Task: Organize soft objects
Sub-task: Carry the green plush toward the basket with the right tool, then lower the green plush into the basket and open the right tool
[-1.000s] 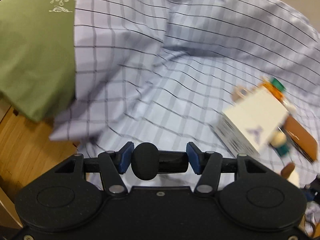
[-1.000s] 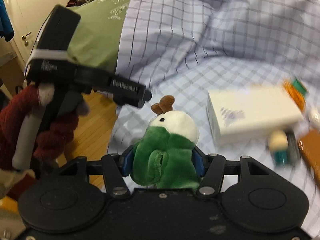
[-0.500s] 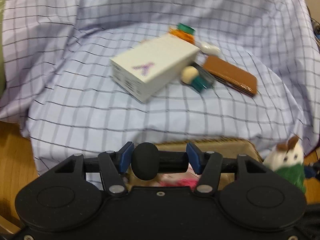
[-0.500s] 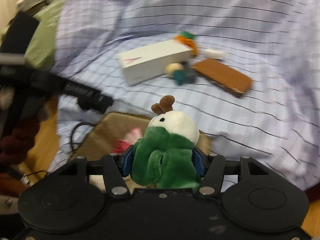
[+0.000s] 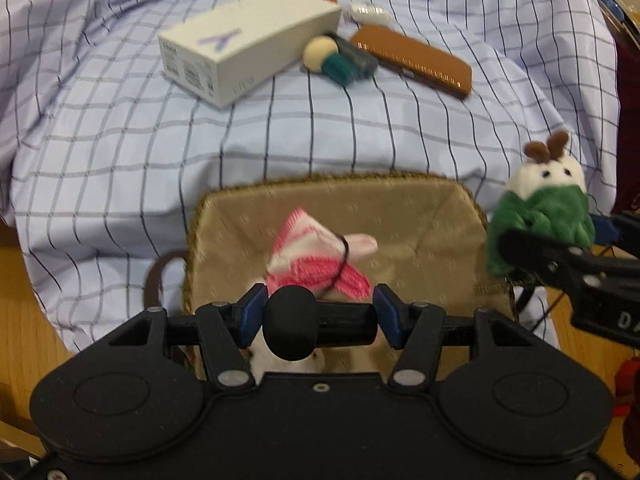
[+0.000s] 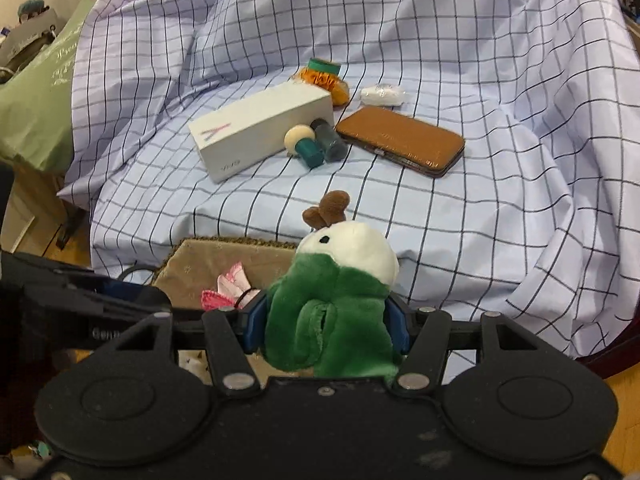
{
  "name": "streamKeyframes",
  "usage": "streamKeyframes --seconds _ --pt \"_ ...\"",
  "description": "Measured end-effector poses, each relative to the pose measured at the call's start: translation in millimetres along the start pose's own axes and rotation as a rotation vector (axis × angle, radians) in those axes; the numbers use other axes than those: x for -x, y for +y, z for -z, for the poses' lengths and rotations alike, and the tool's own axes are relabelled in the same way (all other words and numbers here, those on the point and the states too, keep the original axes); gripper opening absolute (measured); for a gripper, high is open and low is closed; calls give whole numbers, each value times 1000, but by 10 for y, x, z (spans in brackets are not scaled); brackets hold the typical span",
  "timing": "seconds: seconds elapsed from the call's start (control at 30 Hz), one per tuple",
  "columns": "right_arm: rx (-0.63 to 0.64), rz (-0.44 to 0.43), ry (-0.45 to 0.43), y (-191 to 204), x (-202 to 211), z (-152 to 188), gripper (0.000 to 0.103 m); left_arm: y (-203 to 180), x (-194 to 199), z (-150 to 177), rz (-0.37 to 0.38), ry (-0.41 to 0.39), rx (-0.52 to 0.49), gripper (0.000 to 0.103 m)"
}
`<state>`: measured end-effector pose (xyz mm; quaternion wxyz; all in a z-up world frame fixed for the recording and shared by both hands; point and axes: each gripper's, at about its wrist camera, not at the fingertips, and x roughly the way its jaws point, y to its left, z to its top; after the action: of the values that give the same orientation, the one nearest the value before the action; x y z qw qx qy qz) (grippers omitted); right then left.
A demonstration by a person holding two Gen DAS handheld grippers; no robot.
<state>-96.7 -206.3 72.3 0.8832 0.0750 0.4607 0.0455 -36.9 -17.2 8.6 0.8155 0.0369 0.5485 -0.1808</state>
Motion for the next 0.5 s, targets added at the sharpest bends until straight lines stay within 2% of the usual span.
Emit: streamKeyframes --seconds 0.1,0.37,0.43,0.5 --pt "-4 0 20 31 -59 9 58 -13 -40 52 24 14 5 55" --pt "6 -3 52 89 -147 23 59 17 -84 79 32 18 11 56" --pt "8 -2 61 99 -170 24 59 35 -80 82 36 13 16 62" --pt "10 -4 70 102 -193 21 59 47 -76 91 38 10 18 63"
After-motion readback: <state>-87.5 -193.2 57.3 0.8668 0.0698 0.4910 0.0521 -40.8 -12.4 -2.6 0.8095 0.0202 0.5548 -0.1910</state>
